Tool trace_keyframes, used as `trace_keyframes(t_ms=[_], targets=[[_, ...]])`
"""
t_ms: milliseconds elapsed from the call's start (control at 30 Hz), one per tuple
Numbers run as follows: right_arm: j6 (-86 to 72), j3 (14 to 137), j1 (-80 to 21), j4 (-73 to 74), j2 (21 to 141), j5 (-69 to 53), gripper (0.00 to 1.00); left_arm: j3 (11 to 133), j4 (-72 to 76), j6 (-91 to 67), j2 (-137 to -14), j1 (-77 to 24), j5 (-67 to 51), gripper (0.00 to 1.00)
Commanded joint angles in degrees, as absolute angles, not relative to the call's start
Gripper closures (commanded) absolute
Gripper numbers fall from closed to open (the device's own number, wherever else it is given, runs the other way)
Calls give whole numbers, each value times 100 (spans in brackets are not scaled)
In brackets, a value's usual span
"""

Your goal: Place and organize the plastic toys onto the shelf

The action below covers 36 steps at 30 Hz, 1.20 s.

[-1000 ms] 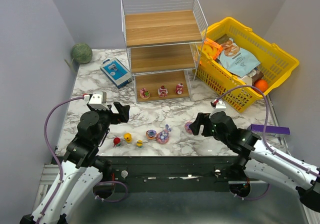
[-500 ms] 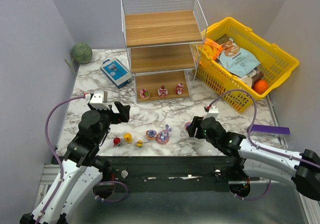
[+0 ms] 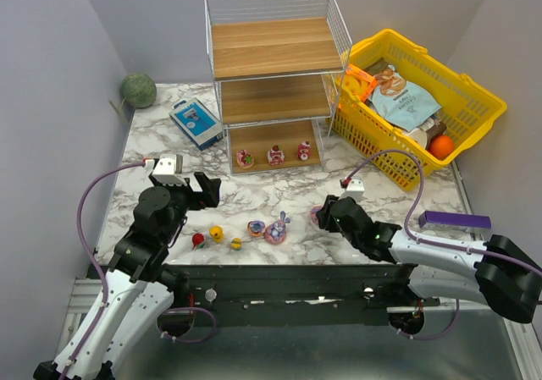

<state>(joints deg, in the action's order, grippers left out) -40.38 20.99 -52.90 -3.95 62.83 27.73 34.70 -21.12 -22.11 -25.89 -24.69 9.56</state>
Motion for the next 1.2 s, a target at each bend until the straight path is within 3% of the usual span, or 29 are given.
trace_keyframes(t_ms=[0, 133, 333, 567, 733, 1167], targets=[[-4052, 2083, -5326, -791, 6390, 3050, 55, 3507, -2118, -2136, -2628, -2417, 914, 1], [-4034, 2144, -5326, -686, 6425, 3085, 75, 3507, -2127, -2136, -2610, -2426, 923, 1], [-3789, 2381, -5344, -317, 6153, 3085, 93, 3507, -2136, -2136, -2602, -2426, 940, 1], [-3156, 3049, -5344, 165, 5467, 3067, 98, 3516, -2136, -2136, -2584, -2426, 958, 1], [-2681, 4170, -5335, 606, 5458, 3120, 98, 3507, -2144, -2145, -2566, -2426, 976, 1], [-1503, 7443, -4729, 1477, 7452, 2769, 99, 3507, -2145, -2136, -2601, -2417, 1028, 1]])
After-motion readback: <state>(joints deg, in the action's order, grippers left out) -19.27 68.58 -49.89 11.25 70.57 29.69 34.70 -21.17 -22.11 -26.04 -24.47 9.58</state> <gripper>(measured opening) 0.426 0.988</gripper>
